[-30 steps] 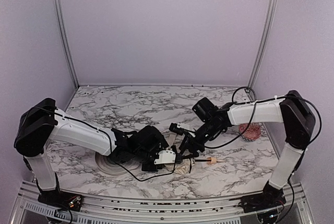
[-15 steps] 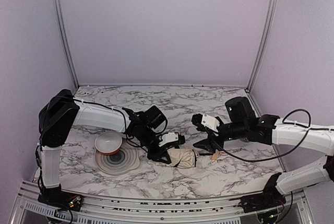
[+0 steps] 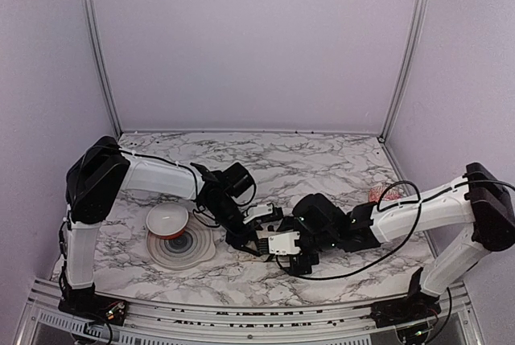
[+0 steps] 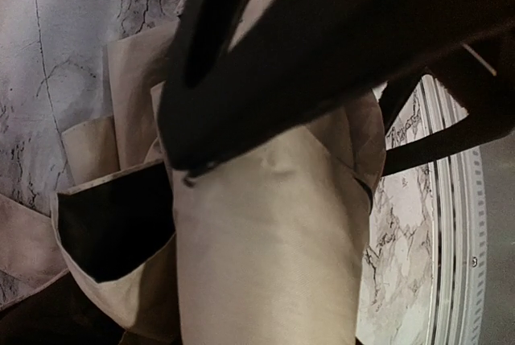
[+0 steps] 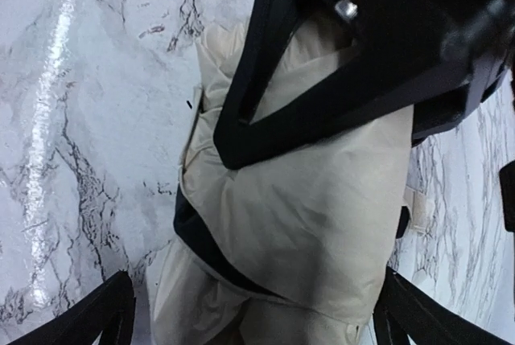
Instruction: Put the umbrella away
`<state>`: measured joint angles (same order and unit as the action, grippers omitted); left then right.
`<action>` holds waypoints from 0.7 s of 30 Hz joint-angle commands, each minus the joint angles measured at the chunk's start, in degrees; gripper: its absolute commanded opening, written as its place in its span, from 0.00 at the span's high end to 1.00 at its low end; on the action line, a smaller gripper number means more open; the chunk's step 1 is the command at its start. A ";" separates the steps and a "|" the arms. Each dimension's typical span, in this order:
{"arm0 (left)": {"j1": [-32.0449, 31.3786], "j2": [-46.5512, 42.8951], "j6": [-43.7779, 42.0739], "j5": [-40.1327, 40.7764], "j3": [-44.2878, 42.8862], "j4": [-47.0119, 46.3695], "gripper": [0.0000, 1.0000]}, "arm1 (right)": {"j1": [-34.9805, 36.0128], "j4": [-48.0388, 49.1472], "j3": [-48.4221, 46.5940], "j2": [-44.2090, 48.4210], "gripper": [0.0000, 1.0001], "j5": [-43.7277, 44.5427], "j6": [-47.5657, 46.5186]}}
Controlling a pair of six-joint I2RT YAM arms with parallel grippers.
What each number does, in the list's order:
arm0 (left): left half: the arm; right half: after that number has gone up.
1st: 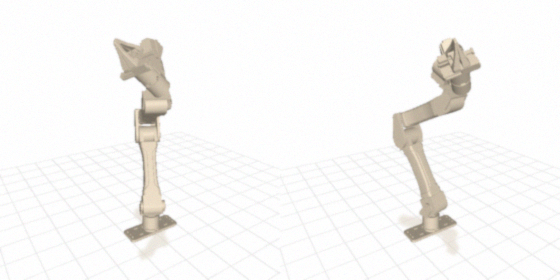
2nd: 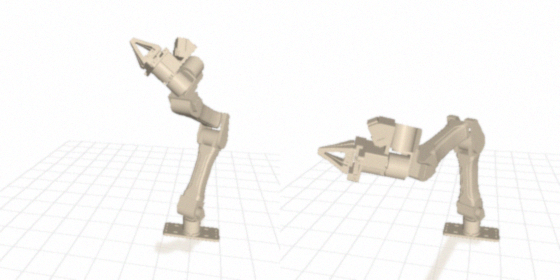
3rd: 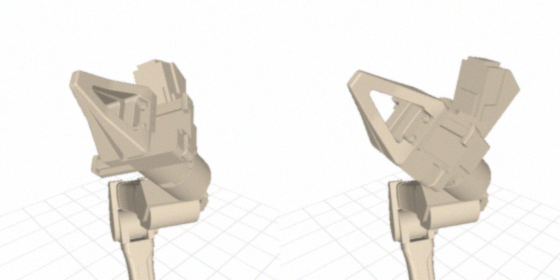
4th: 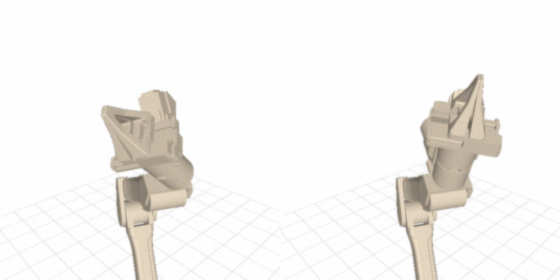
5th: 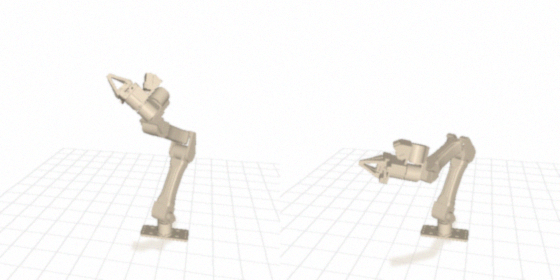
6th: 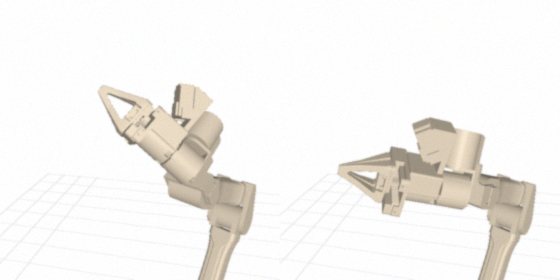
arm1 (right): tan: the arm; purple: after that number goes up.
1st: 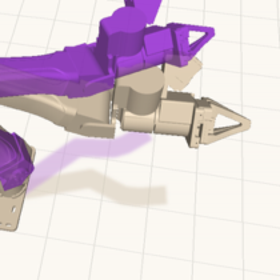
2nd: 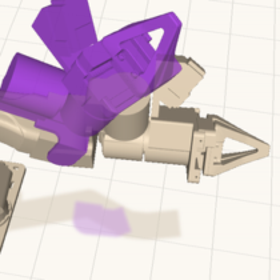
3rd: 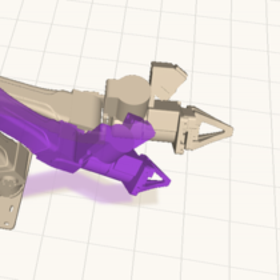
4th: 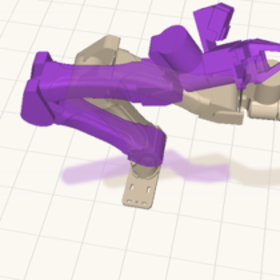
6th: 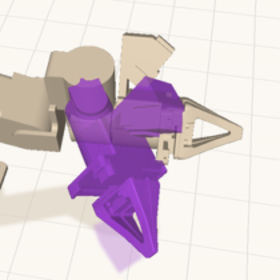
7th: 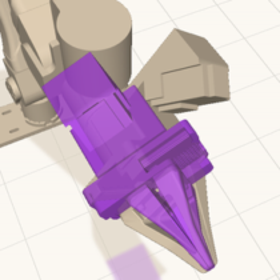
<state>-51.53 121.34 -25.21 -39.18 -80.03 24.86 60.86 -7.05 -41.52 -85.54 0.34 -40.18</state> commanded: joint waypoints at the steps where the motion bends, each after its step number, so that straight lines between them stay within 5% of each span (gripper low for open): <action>1: -0.81 6.80 -0.12 5.23 4.88 14.23 0.84 | 0.57 2.15 -3.46 -4.56 0.00 6.52 -3.13; 7: -0.86 6.98 -0.88 5.06 4.79 14.59 0.84 | 0.55 2.06 -4.88 -9.27 0.11 7.16 -4.92; 13: -0.46 6.32 -0.73 4.63 4.36 13.91 0.78 | 0.57 0.74 -5.77 -10.25 0.52 5.58 -3.11; 21: 2.13 -4.13 4.47 9.56 10.86 -1.07 0.24 | 0.58 -0.09 -3.81 -8.02 0.69 3.15 -1.89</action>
<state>-49.60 119.09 -23.33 -43.42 -76.44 25.08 61.34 -4.82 -46.11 -93.80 5.85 -43.11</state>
